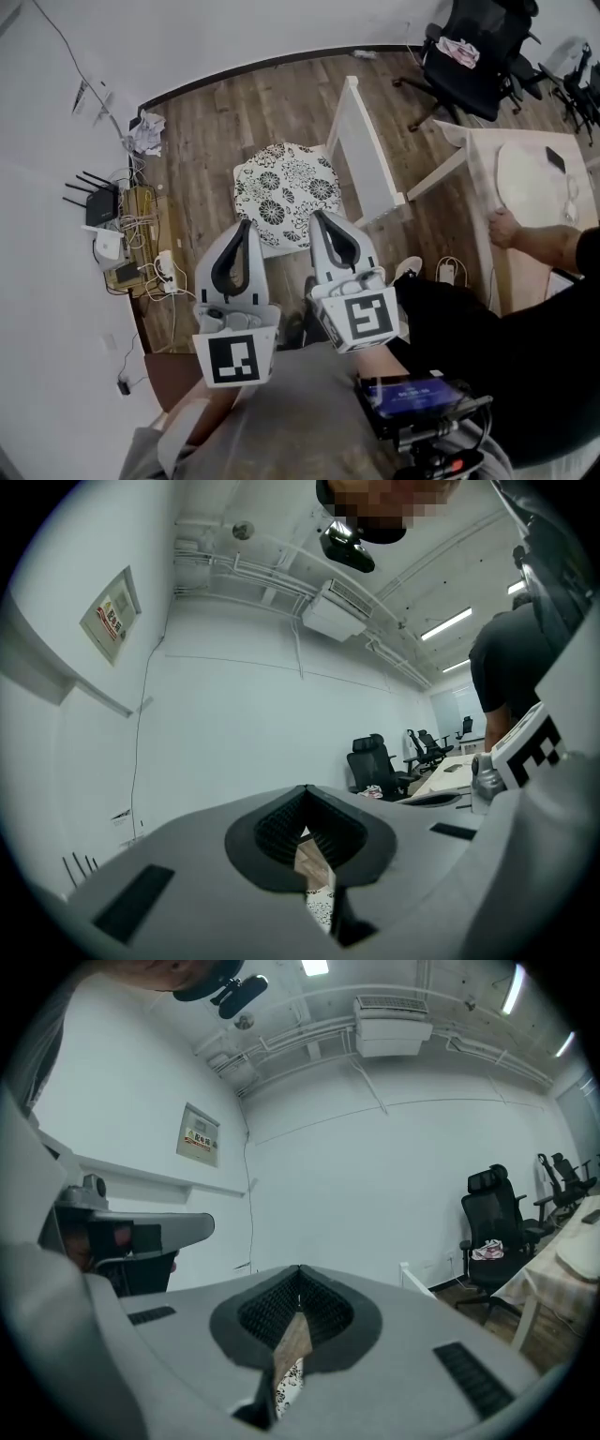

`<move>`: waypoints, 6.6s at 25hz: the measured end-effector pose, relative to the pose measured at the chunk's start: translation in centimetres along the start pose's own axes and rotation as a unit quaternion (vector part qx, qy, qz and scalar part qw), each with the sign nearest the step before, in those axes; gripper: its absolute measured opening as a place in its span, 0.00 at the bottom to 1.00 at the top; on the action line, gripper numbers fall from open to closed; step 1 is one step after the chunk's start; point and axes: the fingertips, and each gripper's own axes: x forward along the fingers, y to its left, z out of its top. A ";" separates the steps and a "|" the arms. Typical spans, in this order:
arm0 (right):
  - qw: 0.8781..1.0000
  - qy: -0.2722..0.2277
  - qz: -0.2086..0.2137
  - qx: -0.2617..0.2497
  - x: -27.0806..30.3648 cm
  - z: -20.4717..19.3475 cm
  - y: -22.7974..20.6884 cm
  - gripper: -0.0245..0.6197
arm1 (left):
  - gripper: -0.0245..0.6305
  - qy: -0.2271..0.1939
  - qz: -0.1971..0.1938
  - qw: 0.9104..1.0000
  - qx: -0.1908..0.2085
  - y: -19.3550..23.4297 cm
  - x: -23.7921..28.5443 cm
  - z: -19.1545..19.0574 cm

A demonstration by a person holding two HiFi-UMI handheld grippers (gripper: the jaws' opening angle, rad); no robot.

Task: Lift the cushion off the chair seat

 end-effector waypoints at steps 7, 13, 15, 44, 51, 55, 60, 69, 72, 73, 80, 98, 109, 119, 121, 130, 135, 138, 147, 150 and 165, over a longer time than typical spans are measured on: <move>1.000 0.001 0.010 0.008 3.2 0.0 -3.3 0.05 | 0.05 0.006 0.012 1.000 0.008 -0.2 4.4 -0.2; 1.000 0.000 0.023 0.004 4.9 0.5 -4.7 0.05 | 0.05 -0.001 0.022 1.000 0.017 -0.3 6.5 0.4; 1.000 0.001 0.026 0.004 5.3 0.5 -4.9 0.05 | 0.05 -0.002 0.025 1.000 0.017 -0.1 6.8 0.5; 0.997 0.065 -0.009 -0.029 10.1 -12.5 -5.4 0.05 | 0.05 0.019 -0.014 0.999 -0.024 4.5 10.2 -12.8; 0.996 0.076 -0.026 -0.023 9.2 -20.4 -6.7 0.05 | 0.05 0.024 -0.016 0.999 -0.020 3.7 9.3 -19.8; 0.996 0.084 -0.033 -0.013 8.6 -25.5 -7.2 0.05 | 0.05 0.027 -0.024 0.999 -0.028 2.6 9.1 -24.0; 0.993 0.104 -0.049 -0.002 8.2 -32.8 -8.8 0.05 | 0.05 0.036 -0.032 0.998 -0.035 1.7 9.8 -30.1; 0.988 0.143 -0.055 0.005 9.7 -43.0 -9.7 0.05 | 0.05 0.038 -0.034 0.998 -0.038 2.4 11.1 -36.7; 0.986 0.153 -0.059 0.021 10.4 -45.1 -9.5 0.05 | 0.05 0.046 -0.033 0.998 -0.042 3.1 11.1 -38.0; 0.985 0.158 -0.061 0.023 10.4 -45.8 -9.5 0.05 | 0.05 0.048 -0.032 0.997 -0.044 3.2 11.1 -38.4; 0.977 0.199 -0.068 0.018 11.3 -50.1 -9.2 0.05 | 0.05 0.054 -0.031 0.997 -0.052 4.3 11.0 -40.2; 0.958 0.262 -0.076 0.085 6.4 -50.1 -9.2 0.05 | 0.05 0.078 -0.022 0.993 -0.086 4.7 11.2 -38.0; 0.937 0.299 -0.096 0.153 4.4 -52.2 -8.5 0.28 | 0.05 0.103 -0.036 0.991 -0.081 3.7 10.7 -38.6; 0.925 0.289 -0.134 0.209 5.6 -53.0 -9.1 0.49 | 0.05 0.108 -0.049 0.989 -0.084 3.5 11.1 -39.1; 0.921 0.294 -0.146 0.209 5.8 -53.0 -9.1 0.49 | 0.05 0.111 -0.046 0.989 -0.083 4.2 11.3 -39.0; 0.905 0.364 -0.176 0.128 5.7 -53.8 -9.8 0.33 | 0.05 0.117 -0.040 0.989 -0.083 5.6 11.6 -38.7; 0.892 0.382 -0.181 0.158 6.2 -52.8 -9.6 0.20 | 0.05 0.134 -0.049 0.985 -0.095 7.2 13.2 -37.9; 0.898 0.372 -0.171 0.163 5.9 -53.0 -9.5 0.20 | 0.05 0.126 -0.034 0.987 -0.094 7.7 13.0 -37.9; 0.896 0.320 -0.160 0.264 5.7 -53.8 -9.4 0.55 | 0.05 0.127 -0.021 0.988 -0.084 7.7 12.4 -38.4; 0.895 0.327 -0.143 0.268 6.2 -54.1 -9.2 0.48 | 0.05 0.123 -0.019 0.989 -0.081 7.3 12.5 -38.1; 0.925 0.272 -0.065 0.256 6.3 -49.2 -8.0 0.10 | 0.05 0.074 0.014 0.996 -0.041 5.5 9.2 -32.2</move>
